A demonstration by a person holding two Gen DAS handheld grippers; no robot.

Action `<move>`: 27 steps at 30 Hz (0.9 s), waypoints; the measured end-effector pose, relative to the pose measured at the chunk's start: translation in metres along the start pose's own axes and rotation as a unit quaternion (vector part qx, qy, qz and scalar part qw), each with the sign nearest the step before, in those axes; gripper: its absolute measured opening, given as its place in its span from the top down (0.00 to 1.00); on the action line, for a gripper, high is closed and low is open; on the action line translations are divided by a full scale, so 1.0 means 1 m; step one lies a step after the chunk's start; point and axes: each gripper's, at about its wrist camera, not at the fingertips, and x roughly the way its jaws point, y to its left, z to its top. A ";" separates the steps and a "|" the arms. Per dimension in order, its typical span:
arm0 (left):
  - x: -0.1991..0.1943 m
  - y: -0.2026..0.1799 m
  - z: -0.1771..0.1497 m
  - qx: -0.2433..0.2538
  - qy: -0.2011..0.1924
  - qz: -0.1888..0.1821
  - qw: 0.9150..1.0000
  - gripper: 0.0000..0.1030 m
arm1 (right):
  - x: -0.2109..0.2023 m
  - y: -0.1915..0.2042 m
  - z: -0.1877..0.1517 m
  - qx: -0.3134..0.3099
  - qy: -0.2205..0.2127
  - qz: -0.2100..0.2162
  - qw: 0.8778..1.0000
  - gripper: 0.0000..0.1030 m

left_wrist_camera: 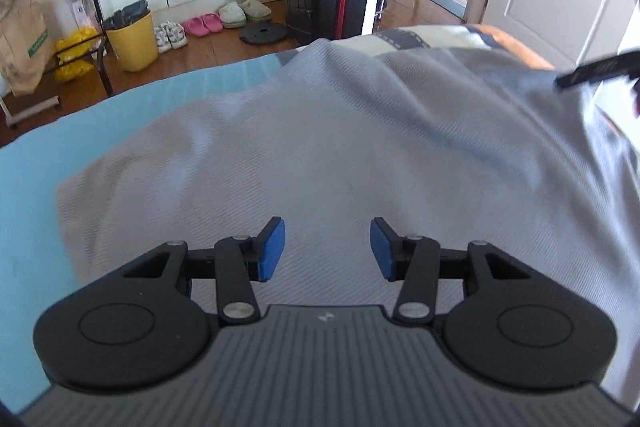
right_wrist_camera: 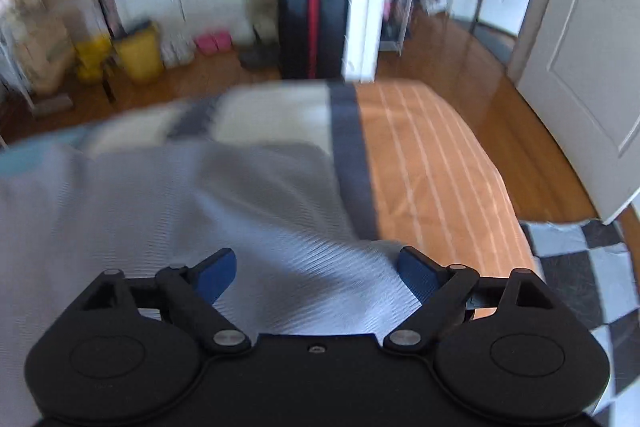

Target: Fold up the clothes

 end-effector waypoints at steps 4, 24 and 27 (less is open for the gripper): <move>0.007 -0.024 0.004 0.054 -0.006 0.053 0.997 0.55 | 0.022 0.006 -0.007 0.011 0.017 0.044 0.999 0.85; -0.024 -0.032 -0.025 0.051 -0.007 0.029 0.998 0.53 | -0.150 0.170 -0.200 -0.298 -0.044 0.234 0.924 0.82; -0.020 -0.033 -0.028 0.052 0.003 0.029 0.998 0.52 | -0.156 0.140 -0.177 -0.178 -0.067 0.278 0.942 0.55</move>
